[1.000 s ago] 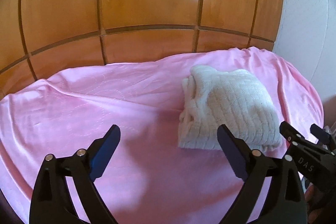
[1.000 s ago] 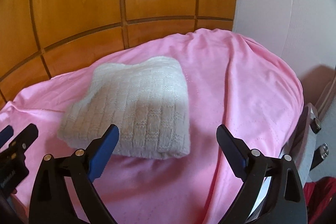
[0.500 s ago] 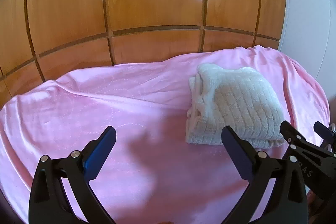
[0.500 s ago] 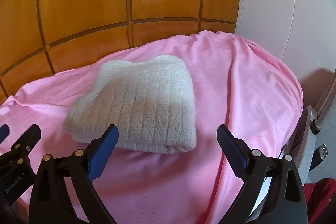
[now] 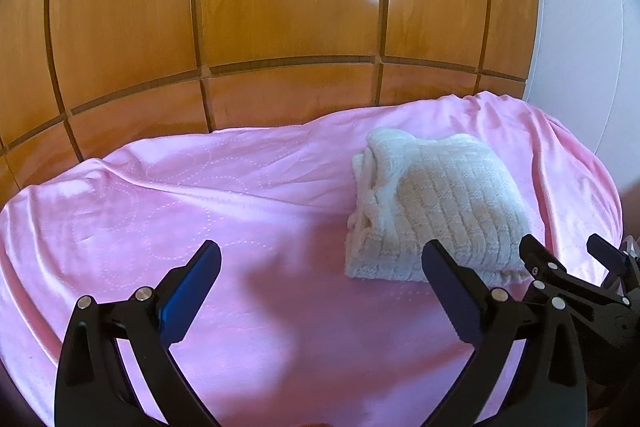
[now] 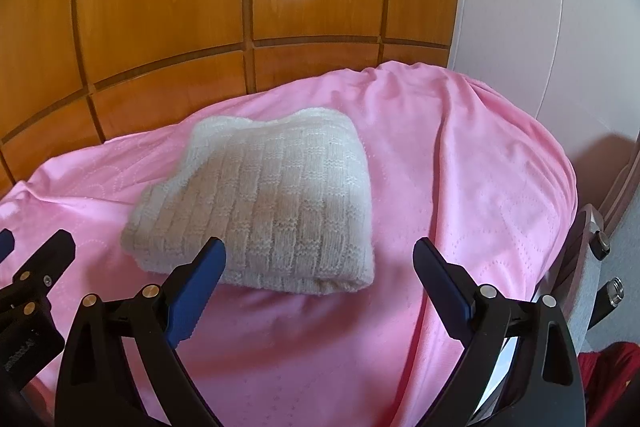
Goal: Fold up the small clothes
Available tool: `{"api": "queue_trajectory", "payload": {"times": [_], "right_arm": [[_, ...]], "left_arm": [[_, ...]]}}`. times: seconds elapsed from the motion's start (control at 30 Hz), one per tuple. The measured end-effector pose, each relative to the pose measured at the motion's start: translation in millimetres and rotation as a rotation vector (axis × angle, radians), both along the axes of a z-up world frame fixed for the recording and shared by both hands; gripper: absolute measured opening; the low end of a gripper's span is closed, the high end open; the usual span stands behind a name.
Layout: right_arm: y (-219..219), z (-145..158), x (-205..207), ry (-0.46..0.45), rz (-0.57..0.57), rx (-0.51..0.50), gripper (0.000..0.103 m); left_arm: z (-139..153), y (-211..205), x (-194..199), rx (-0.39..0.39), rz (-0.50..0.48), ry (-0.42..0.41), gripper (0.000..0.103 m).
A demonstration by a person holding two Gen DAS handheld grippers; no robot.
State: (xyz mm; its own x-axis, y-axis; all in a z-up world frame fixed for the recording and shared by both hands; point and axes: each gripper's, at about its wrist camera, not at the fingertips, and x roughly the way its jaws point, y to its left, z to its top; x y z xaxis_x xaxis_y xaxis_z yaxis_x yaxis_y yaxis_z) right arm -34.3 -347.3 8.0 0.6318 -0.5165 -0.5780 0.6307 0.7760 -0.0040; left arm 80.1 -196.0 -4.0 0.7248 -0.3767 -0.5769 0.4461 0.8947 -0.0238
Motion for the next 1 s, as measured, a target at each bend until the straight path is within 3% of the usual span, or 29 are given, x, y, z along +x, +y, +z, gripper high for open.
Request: {"api": "queue_trajectory", "payload": {"times": [0.63, 1.0], "right_arm": [[1.4, 1.0, -1.8, -0.023, 0.005, 0.001, 0.096], [-3.6, -6.6, 4.3, -0.004, 0.012, 0.022, 0.096]], "left_arm": [[9.8, 5.7, -4.4, -0.021, 0.008, -0.019, 0.1], [5.0, 1.3, -2.8, 0.012, -0.003, -0.034, 0.1]]}}
